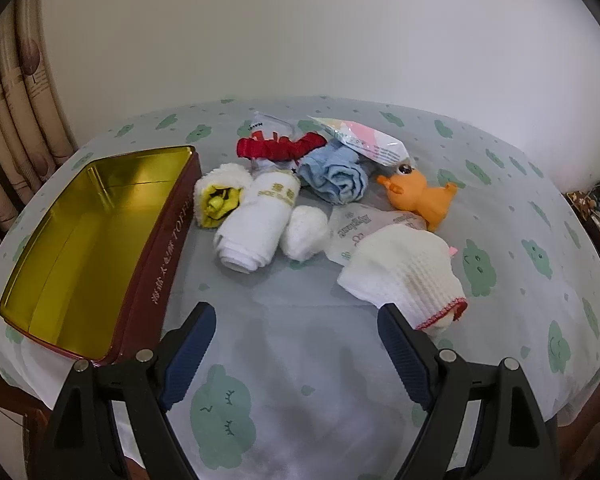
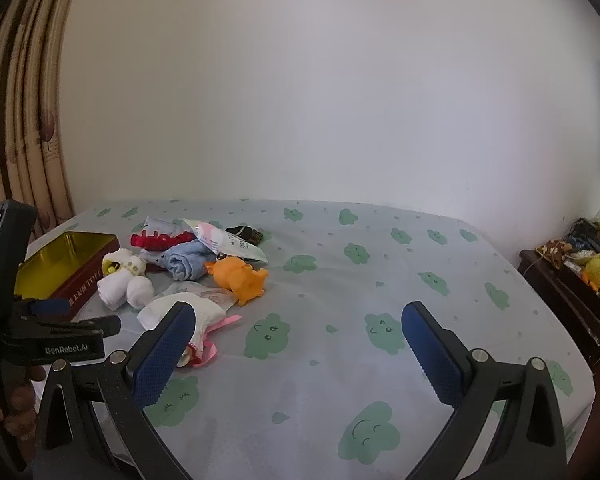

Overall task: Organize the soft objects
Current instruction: 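Move the left tool toward the white knit glove with red trim, then close the left gripper on the white knit glove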

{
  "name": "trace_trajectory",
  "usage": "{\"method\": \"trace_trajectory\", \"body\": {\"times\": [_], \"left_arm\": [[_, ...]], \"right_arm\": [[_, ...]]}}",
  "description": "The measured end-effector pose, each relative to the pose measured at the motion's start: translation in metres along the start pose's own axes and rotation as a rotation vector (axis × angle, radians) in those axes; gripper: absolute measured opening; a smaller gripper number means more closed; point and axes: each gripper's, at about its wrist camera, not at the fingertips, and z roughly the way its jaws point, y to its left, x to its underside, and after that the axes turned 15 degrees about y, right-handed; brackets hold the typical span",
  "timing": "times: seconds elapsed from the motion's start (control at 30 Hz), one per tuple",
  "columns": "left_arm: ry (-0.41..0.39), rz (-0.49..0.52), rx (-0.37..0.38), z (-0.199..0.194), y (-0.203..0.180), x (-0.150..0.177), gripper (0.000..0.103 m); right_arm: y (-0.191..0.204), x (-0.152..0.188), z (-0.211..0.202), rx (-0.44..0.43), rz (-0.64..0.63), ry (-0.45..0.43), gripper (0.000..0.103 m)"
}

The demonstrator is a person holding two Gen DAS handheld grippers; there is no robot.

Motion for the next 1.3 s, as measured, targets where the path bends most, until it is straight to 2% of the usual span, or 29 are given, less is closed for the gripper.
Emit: {"method": "trace_trajectory", "body": {"times": [0.2, 0.47, 0.77, 1.1, 1.3], "left_arm": [[0.035, -0.010, 0.035, 0.007, -0.001, 0.000, 0.085], [0.053, -0.012, 0.067, 0.007, -0.005, 0.000, 0.085], [0.122, -0.016, 0.241, 0.016, -0.022, -0.027, 0.085], [0.155, 0.019, 0.170, 0.032, -0.042, -0.036, 0.085], [0.147, 0.021, 0.141, 0.038, -0.045, -0.036, 0.085]], "right_arm": [[-0.012, -0.007, -0.006, -0.013, 0.036, -0.006, 0.103], [-0.019, -0.011, -0.001, -0.031, 0.054, 0.029, 0.103], [-0.021, -0.011, -0.002, -0.036, 0.053, 0.038, 0.103], [-0.028, -0.011, 0.008, -0.053, 0.084, 0.092, 0.103], [-0.027, -0.009, 0.013, -0.064, 0.086, 0.117, 0.103]]}}
